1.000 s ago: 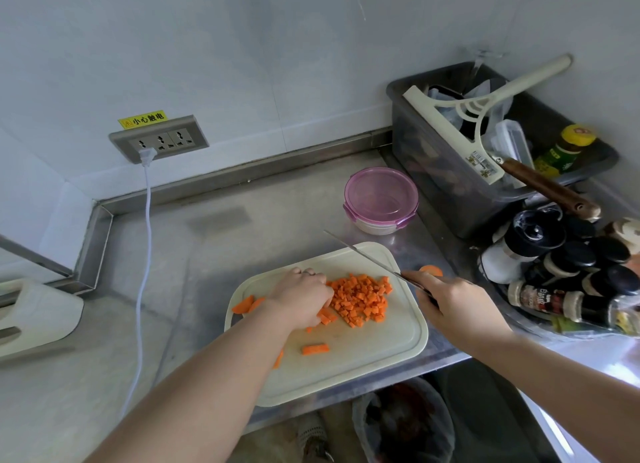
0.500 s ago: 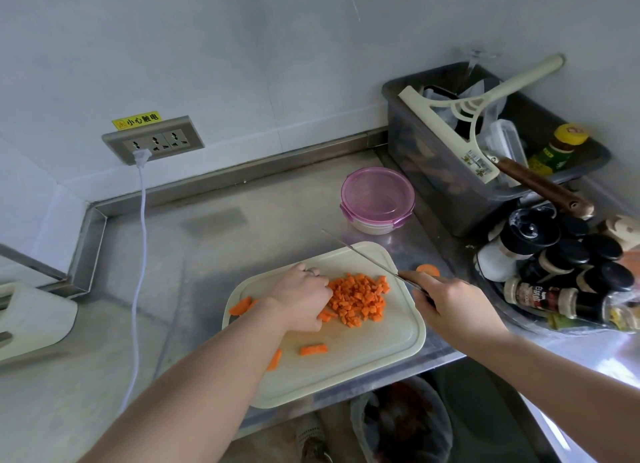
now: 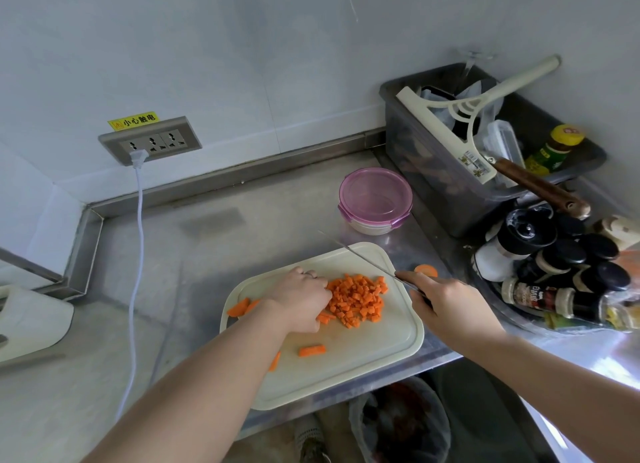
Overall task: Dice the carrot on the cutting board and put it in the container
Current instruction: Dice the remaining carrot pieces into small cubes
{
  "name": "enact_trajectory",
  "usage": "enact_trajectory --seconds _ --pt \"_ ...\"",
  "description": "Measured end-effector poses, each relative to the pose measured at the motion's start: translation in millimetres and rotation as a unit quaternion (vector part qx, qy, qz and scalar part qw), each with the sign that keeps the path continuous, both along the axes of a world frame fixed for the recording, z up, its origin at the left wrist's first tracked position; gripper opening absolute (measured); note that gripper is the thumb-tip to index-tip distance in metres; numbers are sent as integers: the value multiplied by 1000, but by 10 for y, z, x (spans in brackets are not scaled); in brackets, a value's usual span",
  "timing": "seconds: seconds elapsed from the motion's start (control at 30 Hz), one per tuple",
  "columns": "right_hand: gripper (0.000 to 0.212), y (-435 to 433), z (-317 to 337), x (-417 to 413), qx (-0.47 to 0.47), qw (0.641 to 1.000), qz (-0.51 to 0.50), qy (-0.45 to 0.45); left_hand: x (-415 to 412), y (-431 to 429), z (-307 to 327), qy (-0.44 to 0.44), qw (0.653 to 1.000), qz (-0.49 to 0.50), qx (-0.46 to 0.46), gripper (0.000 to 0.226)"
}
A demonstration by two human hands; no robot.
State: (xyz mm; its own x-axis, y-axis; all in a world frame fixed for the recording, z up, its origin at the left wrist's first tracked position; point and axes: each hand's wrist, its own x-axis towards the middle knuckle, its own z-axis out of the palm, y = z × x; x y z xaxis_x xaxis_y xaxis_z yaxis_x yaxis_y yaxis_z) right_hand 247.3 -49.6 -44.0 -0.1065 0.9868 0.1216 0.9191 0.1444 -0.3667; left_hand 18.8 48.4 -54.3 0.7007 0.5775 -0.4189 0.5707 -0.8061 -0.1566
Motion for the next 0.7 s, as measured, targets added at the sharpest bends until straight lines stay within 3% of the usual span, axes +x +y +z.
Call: enact_trajectory --seconds 0.53,0.7 --pt "33 31 -91 34 -9 1000 -15 15 -28 -61 -20 0 1000 10 22 23" --pt "32 46 -81 27 -7 1000 -11 12 -68 -3 74 -44 997 61 4 26"
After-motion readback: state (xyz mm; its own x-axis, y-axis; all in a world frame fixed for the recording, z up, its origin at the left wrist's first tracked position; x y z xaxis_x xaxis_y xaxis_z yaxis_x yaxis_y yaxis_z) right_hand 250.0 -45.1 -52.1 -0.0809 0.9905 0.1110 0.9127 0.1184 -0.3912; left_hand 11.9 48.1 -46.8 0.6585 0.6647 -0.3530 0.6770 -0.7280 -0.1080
